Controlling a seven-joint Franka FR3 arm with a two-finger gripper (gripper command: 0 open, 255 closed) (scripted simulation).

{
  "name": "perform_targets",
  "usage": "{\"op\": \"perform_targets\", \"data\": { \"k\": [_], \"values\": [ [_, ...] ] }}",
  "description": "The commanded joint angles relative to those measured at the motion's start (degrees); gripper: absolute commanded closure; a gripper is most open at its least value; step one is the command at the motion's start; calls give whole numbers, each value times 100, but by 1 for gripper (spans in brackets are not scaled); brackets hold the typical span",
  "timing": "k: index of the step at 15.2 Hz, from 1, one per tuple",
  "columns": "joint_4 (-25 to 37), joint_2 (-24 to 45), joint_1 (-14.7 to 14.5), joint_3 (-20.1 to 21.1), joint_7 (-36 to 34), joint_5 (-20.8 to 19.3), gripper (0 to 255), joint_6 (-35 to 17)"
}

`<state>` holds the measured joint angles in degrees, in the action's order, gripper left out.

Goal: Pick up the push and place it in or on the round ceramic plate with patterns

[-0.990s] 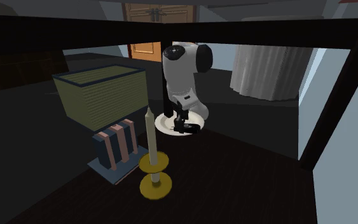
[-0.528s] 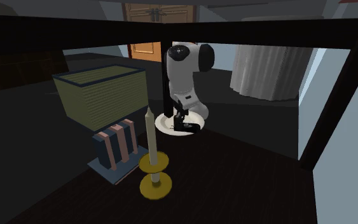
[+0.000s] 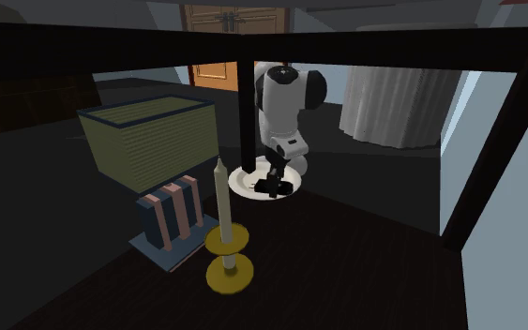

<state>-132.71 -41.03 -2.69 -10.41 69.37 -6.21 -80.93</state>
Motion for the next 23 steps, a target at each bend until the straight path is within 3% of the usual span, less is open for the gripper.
{"op": "perform_targets", "data": {
  "k": [1,4,5,14,23],
  "values": [
    [30,-50,-23,47,0,-17,0,-48],
    [30,-51,-27,45,-2,-18,0,-48],
    [27,-54,-25,42,2,-21,255,-48],
    [30,-51,-29,44,-3,-19,255,-48],
    [869,153,-63,87,19,29,255,588]
  ]
}}
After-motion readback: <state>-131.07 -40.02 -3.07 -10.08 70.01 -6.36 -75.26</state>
